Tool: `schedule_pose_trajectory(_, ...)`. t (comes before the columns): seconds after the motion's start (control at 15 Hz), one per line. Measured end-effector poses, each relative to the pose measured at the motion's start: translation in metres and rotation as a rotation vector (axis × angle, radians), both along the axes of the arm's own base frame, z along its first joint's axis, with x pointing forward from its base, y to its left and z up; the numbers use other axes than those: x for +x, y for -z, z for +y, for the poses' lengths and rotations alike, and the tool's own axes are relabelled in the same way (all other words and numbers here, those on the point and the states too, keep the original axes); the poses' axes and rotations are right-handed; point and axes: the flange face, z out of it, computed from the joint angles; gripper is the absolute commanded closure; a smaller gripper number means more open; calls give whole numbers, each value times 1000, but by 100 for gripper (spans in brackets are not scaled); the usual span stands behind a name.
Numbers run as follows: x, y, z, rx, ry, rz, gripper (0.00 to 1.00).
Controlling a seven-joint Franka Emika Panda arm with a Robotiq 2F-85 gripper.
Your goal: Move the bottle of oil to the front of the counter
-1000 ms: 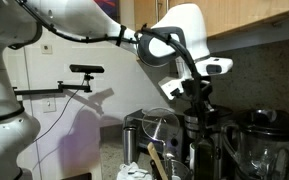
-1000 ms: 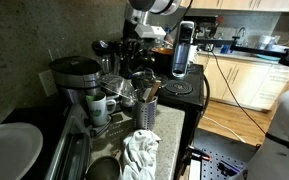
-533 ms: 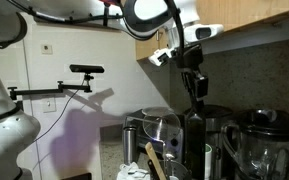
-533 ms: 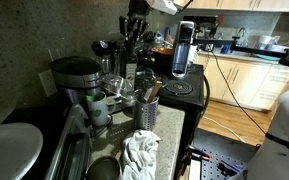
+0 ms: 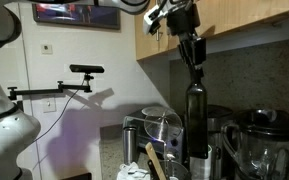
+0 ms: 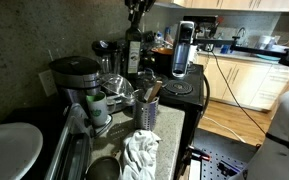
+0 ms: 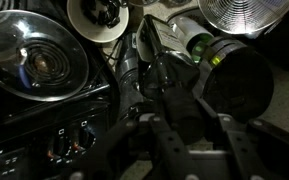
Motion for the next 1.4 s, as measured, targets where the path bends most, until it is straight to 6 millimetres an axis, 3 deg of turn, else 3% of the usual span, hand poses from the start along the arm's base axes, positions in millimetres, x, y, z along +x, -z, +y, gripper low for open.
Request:
schedule_pose_trajectory(0.47,-30,-43,-26,-78,98,111,87)
schedule_pose_trajectory(0.73,-49,-47,-57,-92,167,150,87)
schedule_pose_trajectory(1.0,-64,-22,-92,-49,231,201,87)
schedule_pose_trajectory(1.4,-70,53,-118,19,272,258,87)
